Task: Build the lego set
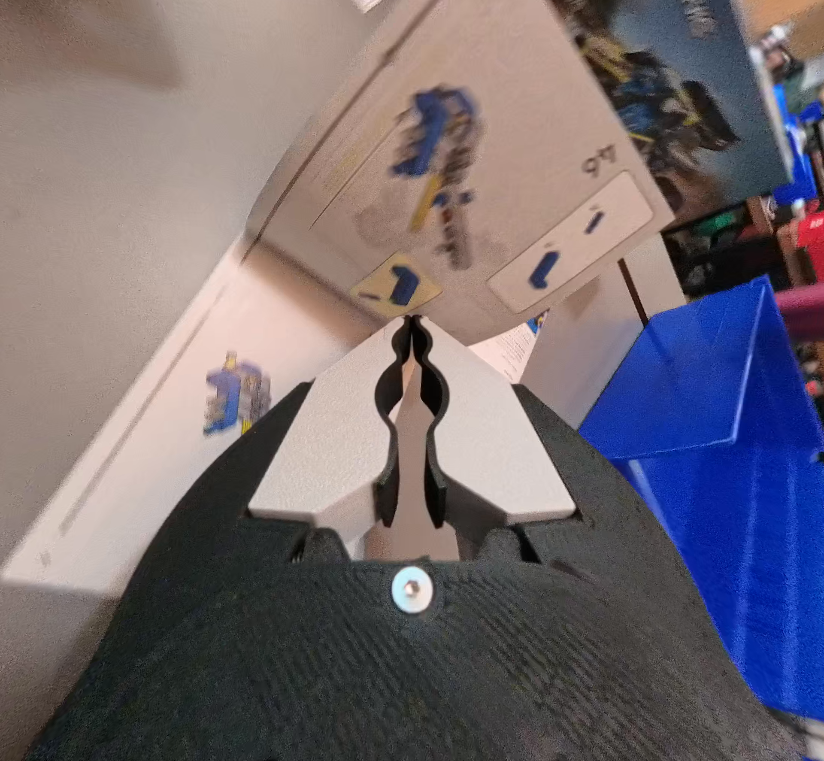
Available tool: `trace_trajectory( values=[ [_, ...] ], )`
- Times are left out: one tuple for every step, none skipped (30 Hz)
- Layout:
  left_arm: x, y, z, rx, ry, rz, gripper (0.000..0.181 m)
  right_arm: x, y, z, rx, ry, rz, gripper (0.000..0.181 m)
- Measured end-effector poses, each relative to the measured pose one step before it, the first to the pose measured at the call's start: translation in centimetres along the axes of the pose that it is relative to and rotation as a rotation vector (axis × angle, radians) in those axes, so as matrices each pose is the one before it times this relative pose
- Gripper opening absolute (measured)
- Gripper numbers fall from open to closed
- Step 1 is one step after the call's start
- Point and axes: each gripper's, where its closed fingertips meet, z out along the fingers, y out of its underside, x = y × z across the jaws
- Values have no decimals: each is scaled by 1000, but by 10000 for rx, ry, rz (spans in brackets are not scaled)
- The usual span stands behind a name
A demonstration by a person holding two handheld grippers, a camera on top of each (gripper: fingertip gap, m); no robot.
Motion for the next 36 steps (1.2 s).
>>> trace_trajectory(
  values=[
    [-478,-386,-421,64,-405,169,0,263,-831,330,323,123,650,0],
    [-451,-620,-381,144,-382,169,0,-187,-687,672,182,-10,173,0],
    [-327,-777,-324,195,-319,169,0,-263,-299,946,-104,47,-225,0],
    [-215,-833,-261,193,-277,179,0,-179,109,1104,-438,134,-420,0],
    [-153,-754,-173,155,-264,230,0,-233,126,1044,-510,98,-475,0],
    [-179,-589,-91,79,-290,268,0,-341,-88,869,-387,19,-426,0],
    [-191,-462,-25,35,-323,309,0,-382,-300,634,-204,-30,-354,0],
    [-85,-463,85,83,-252,382,0,-537,-282,422,-92,-146,-328,0],
    [203,-468,326,145,-33,456,0,-412,-146,237,-53,-81,-207,0],
    [423,-236,669,108,188,469,0,-25,-195,45,82,121,-23,0],
    [271,318,1019,-117,233,345,0,-266,-235,-88,187,-79,69,0],
    [-135,839,1271,-364,122,149,0,-321,-292,-252,247,-136,94,0],
    [-449,931,1341,-382,49,92,0,-154,-204,-406,158,-36,136,0],
    [-594,780,1309,-250,14,121,0,-178,-113,-573,41,-14,112,0],
    [-565,764,1181,-218,21,75,0,-286,39,-785,-104,-40,78,0],
    [-60,927,1029,-347,298,18,0,-257,122,-929,-192,41,95,0],
    [525,963,815,-441,578,-21,0,-408,116,-978,-161,22,178,0],
    [395,546,486,-224,334,-58,0,-900,224,-906,-147,-242,233,0],
    [133,58,86,99,9,10,0,-1112,518,-704,-208,-348,270,0],
    [211,90,-86,55,0,58,0,-881,776,-493,-271,-190,169,0],
    [221,229,-155,-73,-11,-13,0,-356,874,-329,-269,139,15,0],
    [286,215,-228,-49,40,-55,0,30,548,-341,-72,303,-110,0],
    [460,183,-256,-2,174,-100,0,31,563,-293,-131,178,-179,0],
    [570,171,-256,35,267,-161,0,105,547,-241,-171,104,-205,0],
    [496,225,-263,25,235,-211,0,168,422,-89,-88,83,-189,0],
    [413,254,-244,15,157,-209,0,103,108,41,142,16,-146,0],
    [348,252,-222,10,96,-144,0,114,17,79,232,-47,-16,0],
    [362,235,-218,7,81,-56,0,144,72,98,138,-119,193,0],
    [324,193,-177,3,47,3,0,125,36,99,77,-156,174,0],
    [238,147,-136,16,-12,23,0,151,37,117,38,-81,11,0],
    [138,92,-85,37,-43,8,0,152,28,109,-5,-30,-43,0],
    [117,67,-61,38,-17,-16,0,91,0,80,-34,-52,-11,0],
    [100,84,-67,14,36,-46,0,46,-14,56,-19,-75,8,0],
    [96,79,-74,-8,79,-60,0,34,-7,35,-6,-67,-7,0],
    [78,67,-54,-2,95,-40,0,50,-11,52,17,-25,13,0],
    [31,22,-28,24,82,-38,0,57,-26,40,32,-1,18,0]
  ],
)
